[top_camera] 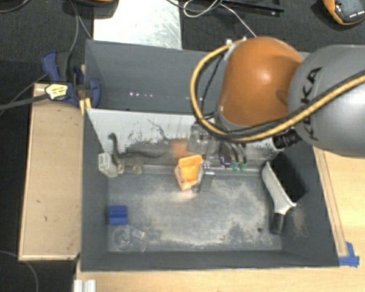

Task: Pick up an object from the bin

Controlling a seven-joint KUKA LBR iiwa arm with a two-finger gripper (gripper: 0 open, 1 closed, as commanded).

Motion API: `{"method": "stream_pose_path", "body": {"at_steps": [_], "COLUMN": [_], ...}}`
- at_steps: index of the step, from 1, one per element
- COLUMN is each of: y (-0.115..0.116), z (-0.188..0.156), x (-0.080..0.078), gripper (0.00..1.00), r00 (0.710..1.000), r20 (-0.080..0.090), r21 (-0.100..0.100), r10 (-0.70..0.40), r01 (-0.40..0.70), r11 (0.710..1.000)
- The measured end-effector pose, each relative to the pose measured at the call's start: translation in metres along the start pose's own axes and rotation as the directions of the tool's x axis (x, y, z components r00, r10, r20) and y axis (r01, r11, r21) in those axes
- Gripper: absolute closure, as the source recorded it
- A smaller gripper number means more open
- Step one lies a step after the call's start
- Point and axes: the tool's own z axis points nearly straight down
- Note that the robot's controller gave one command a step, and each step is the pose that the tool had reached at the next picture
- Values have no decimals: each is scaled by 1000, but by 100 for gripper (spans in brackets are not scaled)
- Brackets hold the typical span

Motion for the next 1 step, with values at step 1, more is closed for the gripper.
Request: {"method": "stream_pose_path", "body": {"at_steps": [1], "y": [-1], "z": [-5], "x": [-2], "gripper": [0], "r00": [1000], "r20": [8], "r21": [-1], "r10": [4], "r01": [-4], "r11": [1000]}}
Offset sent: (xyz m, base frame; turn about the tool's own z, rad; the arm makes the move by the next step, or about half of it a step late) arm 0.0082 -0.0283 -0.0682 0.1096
